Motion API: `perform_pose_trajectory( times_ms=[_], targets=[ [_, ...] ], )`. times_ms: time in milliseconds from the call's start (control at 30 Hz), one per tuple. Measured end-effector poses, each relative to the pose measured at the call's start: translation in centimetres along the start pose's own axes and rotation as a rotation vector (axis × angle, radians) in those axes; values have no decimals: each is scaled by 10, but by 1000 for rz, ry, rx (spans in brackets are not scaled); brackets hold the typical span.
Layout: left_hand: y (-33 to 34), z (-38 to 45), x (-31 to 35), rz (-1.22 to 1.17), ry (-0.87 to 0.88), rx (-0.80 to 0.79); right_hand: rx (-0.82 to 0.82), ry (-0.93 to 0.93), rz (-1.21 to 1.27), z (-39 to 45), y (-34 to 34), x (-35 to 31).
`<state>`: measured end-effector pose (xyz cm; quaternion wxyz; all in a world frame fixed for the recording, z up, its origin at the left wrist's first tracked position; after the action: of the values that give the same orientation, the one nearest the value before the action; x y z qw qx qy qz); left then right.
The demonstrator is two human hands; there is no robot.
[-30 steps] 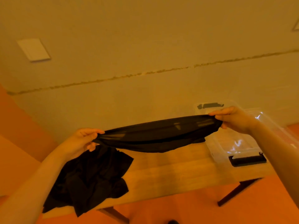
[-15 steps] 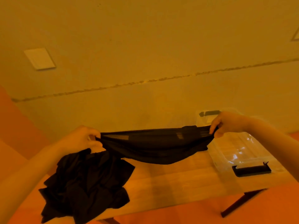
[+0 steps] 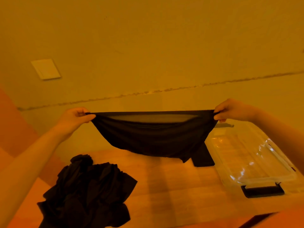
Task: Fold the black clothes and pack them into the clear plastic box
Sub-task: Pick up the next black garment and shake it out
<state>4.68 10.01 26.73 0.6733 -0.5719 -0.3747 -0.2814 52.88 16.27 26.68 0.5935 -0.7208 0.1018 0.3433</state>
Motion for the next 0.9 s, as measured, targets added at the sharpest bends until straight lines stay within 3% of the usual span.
perform_pose_trajectory(
  times_ms=[67, 233, 333, 467, 533, 700, 900],
  targets=[
    [-4, 1, 18, 251, 126, 6, 47, 19, 48, 10, -16, 1],
    [-8, 9, 43, 921, 407, -169, -46, 64, -324, 38, -40, -11],
    [-17, 16, 57, 759, 450, -67, 81, -6, -318, 49, -60, -21],
    [-35, 35, 65, 348, 259, 108, 267, -73, -41, 55, -88, -32],
    [-37, 39, 69, 392, 234, 78, 227, -73, -111, 64, -96, -35],
    [-35, 43, 84, 750, 402, 40, 65, -141, -443, 87, -103, -54],
    [-44, 45, 103, 708, 468, 91, 56, -198, -589, 115, -114, -62]
  ],
)
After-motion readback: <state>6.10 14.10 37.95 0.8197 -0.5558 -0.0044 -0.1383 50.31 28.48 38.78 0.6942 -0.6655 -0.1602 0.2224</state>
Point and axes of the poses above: each hand's wrist, its own z-axis towards the middle knuckle, its own y-axis out of the palm, x = y × z, the point moved 5 cm from there along z, towards the middle knuckle, and after that the axes turned 4 degrees about z, right-handed, at the moved point
